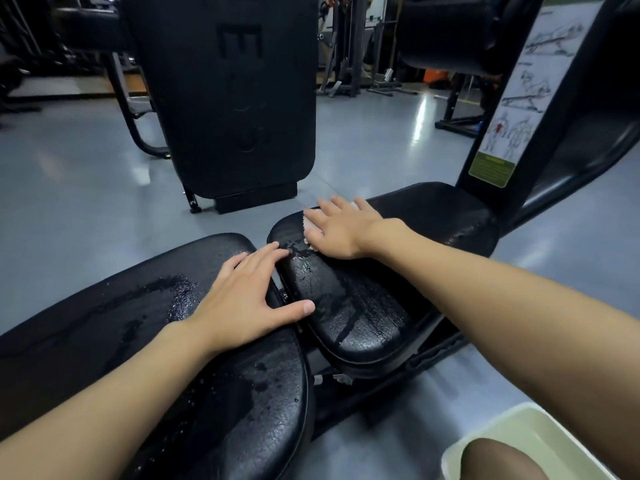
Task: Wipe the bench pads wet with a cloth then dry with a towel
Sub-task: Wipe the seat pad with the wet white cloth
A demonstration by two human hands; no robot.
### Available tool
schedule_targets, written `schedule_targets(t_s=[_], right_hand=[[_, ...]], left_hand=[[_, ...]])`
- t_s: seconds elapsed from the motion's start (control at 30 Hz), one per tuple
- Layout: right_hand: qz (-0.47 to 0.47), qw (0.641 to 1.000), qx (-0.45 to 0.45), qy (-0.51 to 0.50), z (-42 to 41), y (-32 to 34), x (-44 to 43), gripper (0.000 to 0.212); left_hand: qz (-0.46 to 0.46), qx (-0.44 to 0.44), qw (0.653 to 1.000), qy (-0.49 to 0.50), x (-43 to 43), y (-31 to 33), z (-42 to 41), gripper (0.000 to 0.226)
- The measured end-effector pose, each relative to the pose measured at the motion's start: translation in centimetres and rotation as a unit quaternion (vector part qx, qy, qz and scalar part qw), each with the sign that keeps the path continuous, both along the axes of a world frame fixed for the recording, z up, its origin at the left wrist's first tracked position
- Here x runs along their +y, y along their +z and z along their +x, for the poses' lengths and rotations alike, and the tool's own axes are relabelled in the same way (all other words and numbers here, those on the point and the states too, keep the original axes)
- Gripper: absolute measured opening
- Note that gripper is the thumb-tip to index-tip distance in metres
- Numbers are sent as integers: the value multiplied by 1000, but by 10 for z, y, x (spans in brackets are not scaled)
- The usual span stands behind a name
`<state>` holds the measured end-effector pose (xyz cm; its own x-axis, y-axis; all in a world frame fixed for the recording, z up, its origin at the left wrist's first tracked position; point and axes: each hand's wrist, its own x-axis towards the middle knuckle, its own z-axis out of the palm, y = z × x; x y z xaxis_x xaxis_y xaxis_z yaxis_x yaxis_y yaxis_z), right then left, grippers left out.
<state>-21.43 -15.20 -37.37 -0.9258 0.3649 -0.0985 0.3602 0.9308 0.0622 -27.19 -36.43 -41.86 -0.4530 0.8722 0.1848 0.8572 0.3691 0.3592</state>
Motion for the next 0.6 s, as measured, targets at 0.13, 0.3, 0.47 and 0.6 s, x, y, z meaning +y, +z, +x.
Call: schedule_targets(t_s=[0.13,0.3,0.47,0.6], right_hand=[[15,1000,16,23,49,-2,-22,60],[57,997,38,34,114,-12,-52,69],[66,997,30,35,152,-12,-70,73],[69,996,51,23,160,-15,-74,75]], left_hand=[[-3,-9,1000,8,-3,-1,-1,108],[-15,-21,1000,9,0,-1,-1,107],[-76,-23,997,-4,-11,2,-13,103],[-73,-4,997,23,-14,-7,-9,100]])
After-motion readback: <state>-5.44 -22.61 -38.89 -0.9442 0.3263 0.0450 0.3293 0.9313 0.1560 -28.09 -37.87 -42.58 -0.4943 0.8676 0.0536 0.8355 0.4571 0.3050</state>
